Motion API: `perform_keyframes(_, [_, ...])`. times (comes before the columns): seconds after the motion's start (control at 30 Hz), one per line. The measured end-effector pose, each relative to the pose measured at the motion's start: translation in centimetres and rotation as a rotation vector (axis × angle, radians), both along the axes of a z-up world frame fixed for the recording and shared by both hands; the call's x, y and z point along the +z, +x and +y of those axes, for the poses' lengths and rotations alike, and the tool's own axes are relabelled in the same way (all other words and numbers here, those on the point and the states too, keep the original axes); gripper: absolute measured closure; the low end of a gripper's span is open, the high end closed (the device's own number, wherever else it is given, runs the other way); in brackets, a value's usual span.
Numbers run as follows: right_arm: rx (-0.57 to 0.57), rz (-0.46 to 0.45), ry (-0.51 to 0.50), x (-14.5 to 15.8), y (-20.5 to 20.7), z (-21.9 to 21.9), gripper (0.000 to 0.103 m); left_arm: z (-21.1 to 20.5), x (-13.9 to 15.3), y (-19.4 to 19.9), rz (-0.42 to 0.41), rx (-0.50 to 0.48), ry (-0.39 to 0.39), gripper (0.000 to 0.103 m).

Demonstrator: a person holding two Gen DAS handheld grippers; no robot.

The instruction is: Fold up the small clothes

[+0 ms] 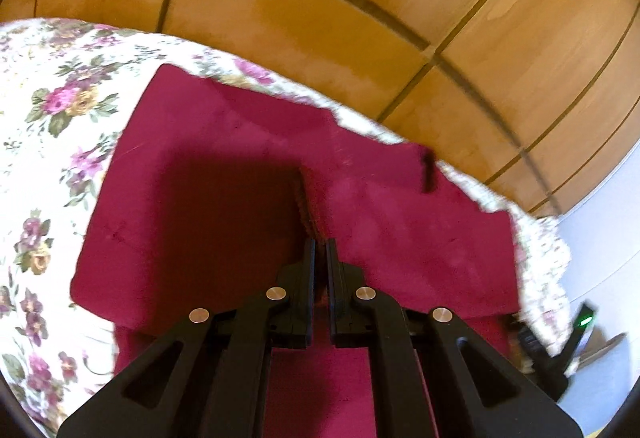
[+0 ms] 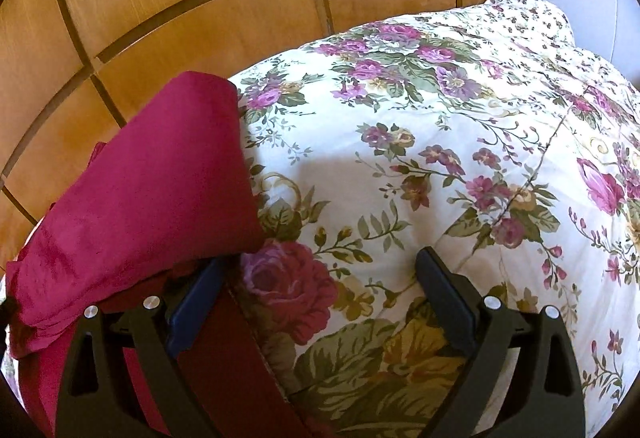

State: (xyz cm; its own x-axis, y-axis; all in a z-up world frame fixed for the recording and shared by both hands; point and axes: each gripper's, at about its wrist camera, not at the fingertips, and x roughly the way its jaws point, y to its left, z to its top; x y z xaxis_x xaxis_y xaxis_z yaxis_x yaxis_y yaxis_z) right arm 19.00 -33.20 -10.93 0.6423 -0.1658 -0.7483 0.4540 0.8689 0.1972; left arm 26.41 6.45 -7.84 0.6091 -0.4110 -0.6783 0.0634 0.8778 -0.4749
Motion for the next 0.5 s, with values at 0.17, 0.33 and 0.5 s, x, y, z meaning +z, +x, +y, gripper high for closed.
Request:
perform_keyframes(0.17, [0.023,-0.068,0.066,0.3,-1.0,-0.6,0.006,0.3,-3.1,-0.6,-0.015,-0.003,-0.013,0.098])
perform_keyframes(0.33, [0.042,-0.147,0.16,1.4,-3.5,-1.7,0.002,0.8,-3.4,-0.8,-0.022,-0.002,-0.041,0.098])
perform_keyframes(0.5, [0.118,-0.149,0.072,3.8,-3.3,0.1,0.002,1.0,-3.6,-1.1,-0.026,0.0,-0.052,0.098])
